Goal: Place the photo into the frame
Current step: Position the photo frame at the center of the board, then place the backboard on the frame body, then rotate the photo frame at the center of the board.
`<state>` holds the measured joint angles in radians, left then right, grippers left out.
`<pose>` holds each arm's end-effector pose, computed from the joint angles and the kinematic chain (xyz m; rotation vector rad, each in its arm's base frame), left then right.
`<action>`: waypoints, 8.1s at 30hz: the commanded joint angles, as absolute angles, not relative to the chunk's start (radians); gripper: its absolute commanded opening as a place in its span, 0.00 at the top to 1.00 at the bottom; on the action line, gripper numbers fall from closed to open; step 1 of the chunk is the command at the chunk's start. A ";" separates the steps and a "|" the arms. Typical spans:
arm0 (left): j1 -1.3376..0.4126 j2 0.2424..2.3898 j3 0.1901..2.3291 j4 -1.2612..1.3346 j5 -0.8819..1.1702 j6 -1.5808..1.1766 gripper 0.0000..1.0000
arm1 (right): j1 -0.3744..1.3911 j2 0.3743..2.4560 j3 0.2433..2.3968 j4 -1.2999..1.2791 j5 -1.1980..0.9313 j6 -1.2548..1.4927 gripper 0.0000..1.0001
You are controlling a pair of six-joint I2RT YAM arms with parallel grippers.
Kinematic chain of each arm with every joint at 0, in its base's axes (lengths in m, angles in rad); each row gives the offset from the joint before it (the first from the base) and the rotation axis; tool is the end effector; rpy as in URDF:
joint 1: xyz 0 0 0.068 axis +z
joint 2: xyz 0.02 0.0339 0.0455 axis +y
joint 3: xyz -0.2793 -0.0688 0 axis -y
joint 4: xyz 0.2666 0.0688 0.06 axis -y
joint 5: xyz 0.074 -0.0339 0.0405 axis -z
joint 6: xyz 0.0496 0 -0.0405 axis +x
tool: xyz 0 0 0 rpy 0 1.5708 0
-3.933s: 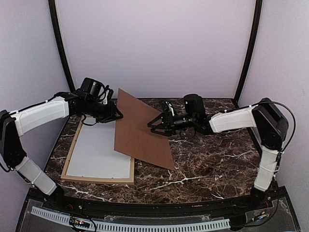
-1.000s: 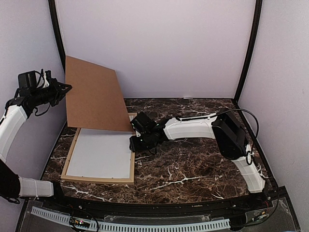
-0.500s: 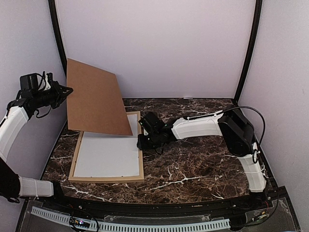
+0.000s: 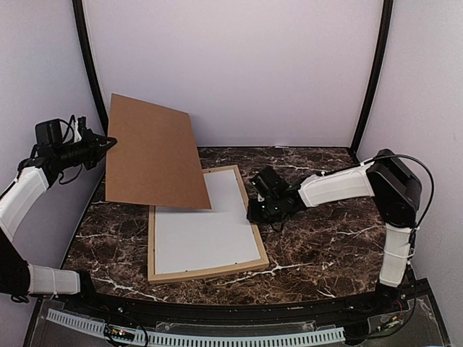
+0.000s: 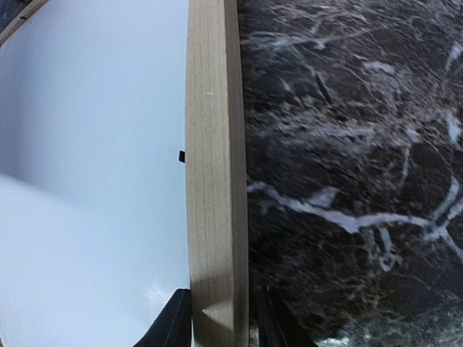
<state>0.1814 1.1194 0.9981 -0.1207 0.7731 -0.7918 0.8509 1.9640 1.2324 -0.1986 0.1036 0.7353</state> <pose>0.2781 0.0158 0.3659 -0.3343 1.8579 -1.1215 0.2934 0.3268 0.1391 -0.1045 2.5715 0.5146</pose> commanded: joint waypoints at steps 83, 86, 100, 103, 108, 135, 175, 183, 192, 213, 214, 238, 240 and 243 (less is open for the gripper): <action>-0.365 1.155 0.463 0.512 0.490 -1.175 1.00 | 0.637 1.668 1.018 -0.155 0.043 0.641 0.45; -0.365 1.154 0.470 0.489 0.486 -1.162 1.00 | 0.637 1.671 1.019 -0.153 0.040 0.643 0.45; -0.368 1.209 0.483 0.443 0.498 -1.121 0.86 | 0.636 1.676 1.012 -0.141 0.023 0.648 0.45; -0.368 1.221 0.486 0.432 0.496 -1.108 0.76 | 0.637 1.677 1.009 -0.138 0.017 0.650 0.45; -0.370 1.244 0.492 0.406 0.488 -1.083 0.62 | 0.636 1.680 1.006 -0.129 0.007 0.653 0.45; -0.382 1.357 0.542 0.239 0.382 -0.920 0.40 | 0.635 1.720 0.986 -0.079 -0.052 0.662 0.45; -0.382 1.262 0.632 -0.080 0.104 -0.672 0.35 | 0.646 1.678 0.962 -0.063 -0.038 0.613 0.25; -0.382 1.277 0.656 -0.131 0.103 -0.626 0.23 | 0.724 1.678 0.966 -0.096 -0.083 0.508 0.17; -0.380 1.286 0.666 -0.142 0.102 -0.578 0.09 | 0.845 1.579 0.864 -0.171 -0.073 0.386 0.05; -0.379 1.345 0.663 -0.112 0.115 -0.579 0.08 | 1.012 1.538 0.753 -0.206 -0.024 0.337 0.04; -0.379 1.345 0.663 -0.111 0.115 -0.580 0.08 | 1.011 1.546 0.757 -0.206 -0.023 0.337 0.05; -0.379 1.356 0.641 -0.096 0.124 -0.579 0.08 | 1.013 1.588 0.775 -0.153 -0.013 0.402 0.13; -0.379 1.357 0.638 -0.094 0.126 -0.580 0.08 | 1.012 1.589 0.775 -0.151 -0.009 0.407 0.13; -0.379 1.360 0.634 -0.090 0.131 -0.581 0.08 | 1.013 1.589 0.775 -0.146 -0.005 0.413 0.14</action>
<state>-0.3779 1.3575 0.6529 -0.1020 0.1165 -0.5869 1.0073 1.5635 0.7589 -0.1875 -0.0452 0.3904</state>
